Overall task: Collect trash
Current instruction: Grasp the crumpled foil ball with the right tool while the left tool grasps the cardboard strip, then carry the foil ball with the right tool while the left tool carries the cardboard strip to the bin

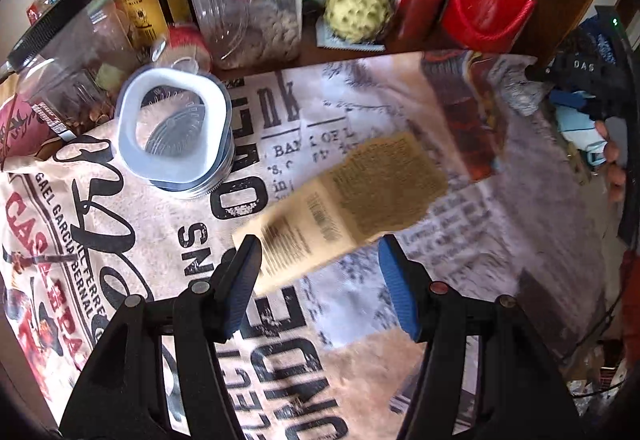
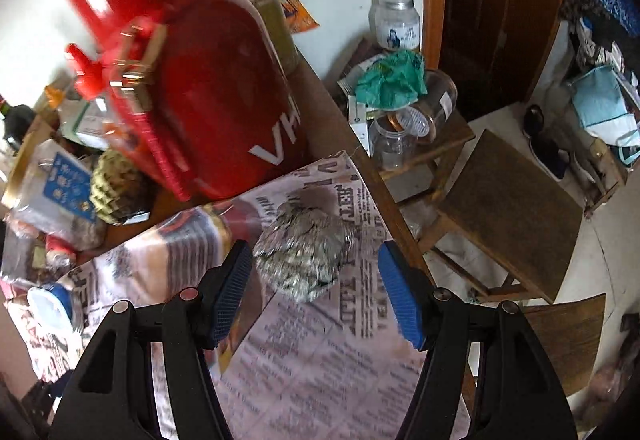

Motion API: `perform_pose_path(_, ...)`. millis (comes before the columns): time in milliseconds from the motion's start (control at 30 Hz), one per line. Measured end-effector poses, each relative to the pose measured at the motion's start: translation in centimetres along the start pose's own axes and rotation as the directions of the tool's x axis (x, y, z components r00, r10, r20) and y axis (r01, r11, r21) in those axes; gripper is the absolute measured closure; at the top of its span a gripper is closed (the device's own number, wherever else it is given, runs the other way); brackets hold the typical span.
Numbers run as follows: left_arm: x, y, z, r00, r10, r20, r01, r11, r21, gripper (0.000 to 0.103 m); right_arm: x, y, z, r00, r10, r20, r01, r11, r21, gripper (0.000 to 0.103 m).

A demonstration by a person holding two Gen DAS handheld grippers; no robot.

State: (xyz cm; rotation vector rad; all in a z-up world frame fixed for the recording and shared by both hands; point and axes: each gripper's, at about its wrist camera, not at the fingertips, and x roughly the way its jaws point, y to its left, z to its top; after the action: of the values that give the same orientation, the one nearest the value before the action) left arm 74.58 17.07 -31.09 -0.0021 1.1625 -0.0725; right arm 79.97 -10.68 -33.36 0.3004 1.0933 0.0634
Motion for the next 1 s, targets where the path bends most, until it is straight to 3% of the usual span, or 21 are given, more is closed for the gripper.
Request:
perform_pose_path(233, 1.4, 0.5, 1.2, 1.0, 0.02, 0.024, -0.019, 1.0, -0.018, 0.044, 2.7, 1.2, -0.2, 0.999, 0.027, -0.043, -0.027, 1.0, -0.001, 0.042)
perform_pose_path(400, 1.7, 0.3, 1.9, 1.0, -0.001, 0.027, 0.002, 1.0, -0.004, 0.079, 2.6, 1.8, -0.9, 1.0, 0.01, -0.027, -0.01, 1.0, -0.013, 0.046)
perform_pose_path(500, 1.7, 0.3, 2.0, 1.0, 0.012, 0.027, -0.012, 1.0, -0.011, 0.093, 2.8, 1.9, -1.1, 1.0, 0.016, -0.02, -0.016, 1.0, -0.02, 0.05)
perform_pose_path(567, 1.4, 0.4, 2.1, 0.999, -0.02, 0.032, 0.021, 0.999, -0.035, 0.1, 2.1, 1.9, -1.3, 1.0, -0.001, 0.008, 0.001, 1.0, -0.015, 0.051)
perform_pose_path(767, -1.1, 0.2, 1.5, 0.998, -0.027, 0.059, 0.032, 0.997, -0.077, 0.101, -1.5, 2.4, -2.1, 0.999, 0.028, 0.04, -0.027, 0.999, -0.044, 0.051)
perform_pose_path(1000, -6.5, -1.6, 1.2, 0.99, 0.001, 0.144, 0.01, 0.997, -0.076, 0.101, -8.6, 3.7, -3.5, 0.991, 0.053, 0.123, -0.03, 0.983, -0.18, 0.051)
